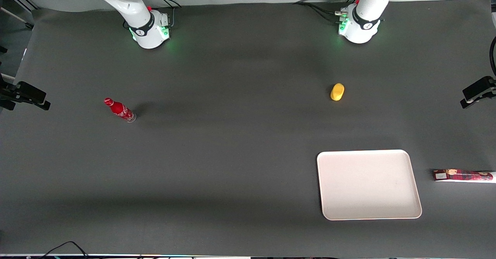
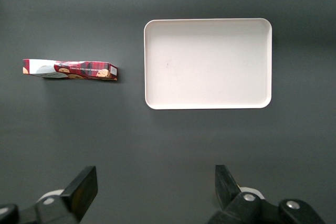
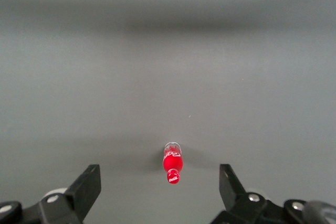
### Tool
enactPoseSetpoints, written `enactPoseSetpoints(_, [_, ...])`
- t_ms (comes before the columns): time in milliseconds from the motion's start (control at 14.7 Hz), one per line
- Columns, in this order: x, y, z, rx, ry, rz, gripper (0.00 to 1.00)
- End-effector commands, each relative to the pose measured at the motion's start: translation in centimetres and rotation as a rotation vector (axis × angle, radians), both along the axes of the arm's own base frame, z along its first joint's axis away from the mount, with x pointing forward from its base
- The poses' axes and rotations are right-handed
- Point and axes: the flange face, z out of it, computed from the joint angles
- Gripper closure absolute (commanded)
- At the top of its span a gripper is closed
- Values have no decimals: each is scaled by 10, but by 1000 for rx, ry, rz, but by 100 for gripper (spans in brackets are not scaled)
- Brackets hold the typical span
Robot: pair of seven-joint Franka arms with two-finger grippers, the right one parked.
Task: Place red cookie box on tray
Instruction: 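Move the left gripper down over the red plaid shortbread box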
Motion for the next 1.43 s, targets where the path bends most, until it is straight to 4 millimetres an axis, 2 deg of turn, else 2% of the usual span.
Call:
enactPoseSetpoints(0, [-5, 1, 6, 13, 9, -5, 0])
enactPoseSetpoints(205, [0, 2, -2, 18, 13, -9, 0])
enactPoseSetpoints(341, [3, 9, -19, 53, 53, -76, 0])
enactPoseSetpoints(545, [7, 44, -32, 140, 99, -317, 0])
enactPoseSetpoints(682, [13, 85, -40, 173, 86, -521, 0])
enactPoseSetpoints(750, [15, 109, -52, 178, 102, -628, 0])
enactPoseSetpoints(955, [27, 165, -90, 189, 125, -974, 0])
enactPoseSetpoints(1159, [46, 203, -141, 188, 88, -1213, 0])
enactPoseSetpoints(1364, [67, 228, -192, 207, 58, -1378, 0])
